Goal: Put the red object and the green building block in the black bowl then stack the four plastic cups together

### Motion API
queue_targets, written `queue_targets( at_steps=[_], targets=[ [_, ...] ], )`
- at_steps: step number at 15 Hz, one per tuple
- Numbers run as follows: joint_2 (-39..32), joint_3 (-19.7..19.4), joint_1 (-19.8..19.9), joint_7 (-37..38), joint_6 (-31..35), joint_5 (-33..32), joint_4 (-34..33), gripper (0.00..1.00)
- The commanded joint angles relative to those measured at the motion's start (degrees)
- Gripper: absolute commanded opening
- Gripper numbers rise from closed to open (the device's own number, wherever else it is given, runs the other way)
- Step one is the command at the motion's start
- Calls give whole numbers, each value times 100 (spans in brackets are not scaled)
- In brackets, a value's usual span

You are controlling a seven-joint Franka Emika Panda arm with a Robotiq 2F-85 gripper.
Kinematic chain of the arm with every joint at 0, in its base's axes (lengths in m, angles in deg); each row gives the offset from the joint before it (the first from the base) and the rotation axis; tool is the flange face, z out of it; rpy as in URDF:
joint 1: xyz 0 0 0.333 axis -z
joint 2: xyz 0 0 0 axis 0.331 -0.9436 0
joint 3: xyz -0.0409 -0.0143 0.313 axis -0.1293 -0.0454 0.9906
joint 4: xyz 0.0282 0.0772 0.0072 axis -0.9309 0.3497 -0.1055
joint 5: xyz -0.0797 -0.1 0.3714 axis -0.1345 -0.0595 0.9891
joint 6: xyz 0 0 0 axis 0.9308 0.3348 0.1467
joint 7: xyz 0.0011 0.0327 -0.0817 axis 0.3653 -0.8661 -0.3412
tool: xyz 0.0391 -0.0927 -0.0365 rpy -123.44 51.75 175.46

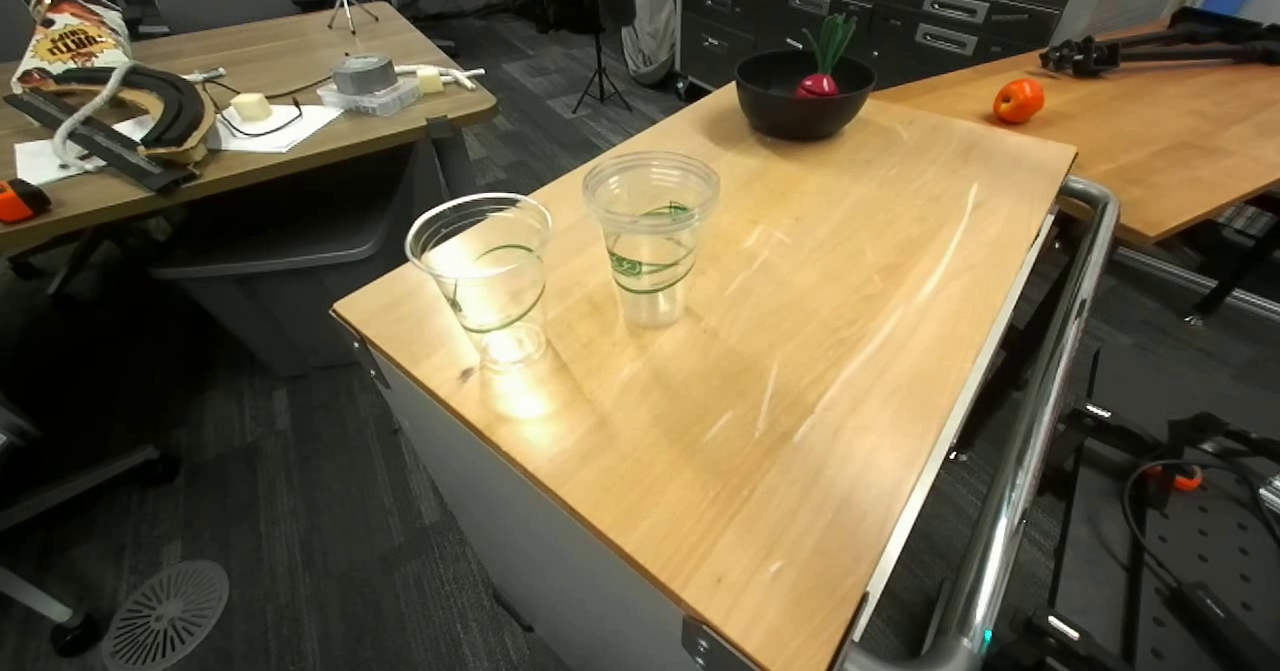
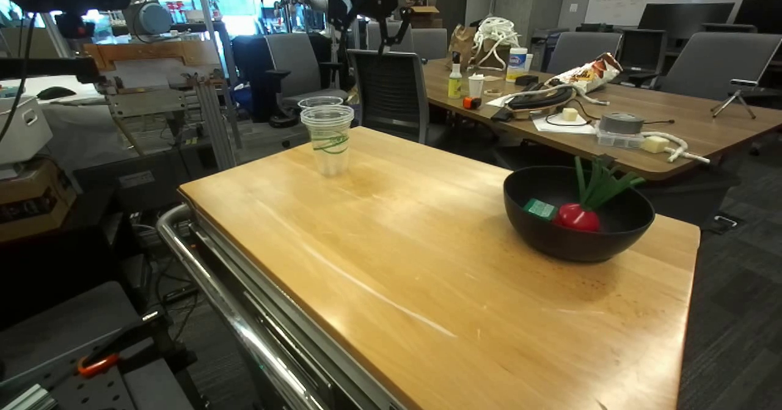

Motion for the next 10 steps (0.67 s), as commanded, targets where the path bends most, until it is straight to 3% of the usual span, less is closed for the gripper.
queue_targets(
  at_steps=[1, 4, 5, 10],
  targets=[
    [188, 58, -192, 8, 861, -159, -37, 98],
    [-96, 49, -471, 278, 1579, -604, -164, 100],
    [94, 69, -296, 98, 1245, -368, -38, 100],
    [27, 70, -306, 123, 1278, -400, -21, 100]
  ],
)
